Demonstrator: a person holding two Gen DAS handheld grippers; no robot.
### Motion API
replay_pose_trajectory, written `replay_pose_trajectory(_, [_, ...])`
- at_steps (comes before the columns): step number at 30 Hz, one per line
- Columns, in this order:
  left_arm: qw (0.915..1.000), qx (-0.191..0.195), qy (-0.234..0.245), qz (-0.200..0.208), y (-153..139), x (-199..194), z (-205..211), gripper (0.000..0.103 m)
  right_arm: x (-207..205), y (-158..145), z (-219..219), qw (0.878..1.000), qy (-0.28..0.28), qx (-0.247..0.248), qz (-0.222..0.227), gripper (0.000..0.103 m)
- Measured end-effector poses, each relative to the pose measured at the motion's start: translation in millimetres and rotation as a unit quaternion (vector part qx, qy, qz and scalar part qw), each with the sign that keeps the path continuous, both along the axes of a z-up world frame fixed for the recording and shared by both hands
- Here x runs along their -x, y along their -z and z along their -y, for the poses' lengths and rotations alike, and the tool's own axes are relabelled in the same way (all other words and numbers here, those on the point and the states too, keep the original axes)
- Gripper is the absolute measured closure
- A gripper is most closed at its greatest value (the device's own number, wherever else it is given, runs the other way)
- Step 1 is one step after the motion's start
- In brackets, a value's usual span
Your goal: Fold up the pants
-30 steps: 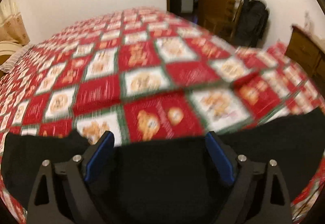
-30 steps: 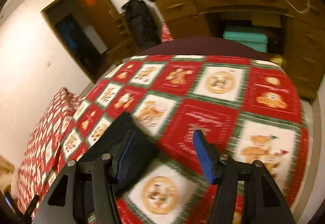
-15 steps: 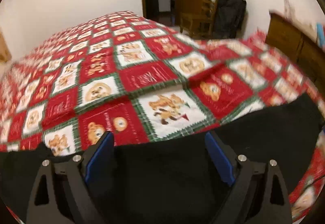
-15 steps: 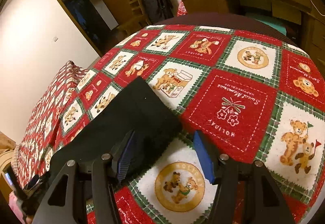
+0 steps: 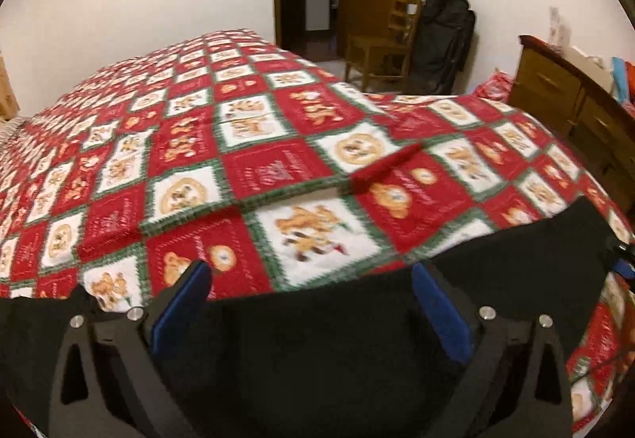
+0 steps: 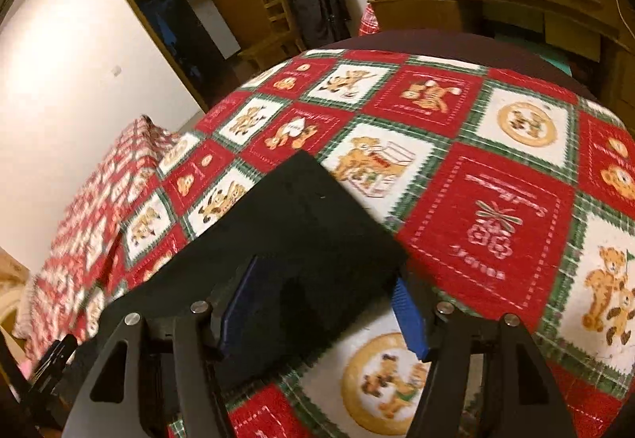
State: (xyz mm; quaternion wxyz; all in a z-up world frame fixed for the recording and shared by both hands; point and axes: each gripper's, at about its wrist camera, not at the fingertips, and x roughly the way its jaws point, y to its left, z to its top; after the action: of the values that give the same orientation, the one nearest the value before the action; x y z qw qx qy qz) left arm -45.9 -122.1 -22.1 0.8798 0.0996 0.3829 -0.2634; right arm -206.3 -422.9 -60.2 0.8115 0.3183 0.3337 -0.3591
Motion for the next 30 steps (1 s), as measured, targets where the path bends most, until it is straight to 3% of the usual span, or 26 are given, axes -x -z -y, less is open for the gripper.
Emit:
replay_pose_trajectory(4, [0.9992, -0.036, 0.015, -0.006, 15, 5, 16, 0.000, -10, 0, -3, 1.000, -0.001, 0.011, -0.016, 0.040])
replay_pose_trajectory(6, [0.9986, -0.046, 0.020, -0.021, 23, 4, 20, 0.000, -14, 1, -4, 1.000, -0.006, 0.014, -0.023, 0.054])
replay_pose_trajectory(8, [0.9970, -0.066, 0.024, -0.033, 32, 3, 25, 0.000, -19, 4, -4, 0.999, -0.013, 0.011, -0.031, 0.085])
replay_pose_trajectory(14, [0.9961, -0.079, 0.032, -0.025, 34, 8, 26, 0.000, -14, 4, -2, 1.000, -0.009, 0.005, -0.017, 0.092])
replay_pose_trajectory(18, [0.9960, -0.077, 0.033, -0.030, 32, 8, 23, 0.000, -12, -16, -18, 0.999, -0.019, 0.038, 0.002, 0.092])
replay_pose_trajectory(25, [0.9970, -0.059, 0.037, -0.034, 18, 4, 8, 0.000, -35, -82, -82, 0.983, -0.108, 0.143, 0.033, 0.093])
replay_pose_trajectory(30, [0.9984, -0.048, 0.019, -0.024, 8, -3, -11, 0.000, -63, -95, -121, 0.972, -0.165, 0.162, 0.043, 0.093])
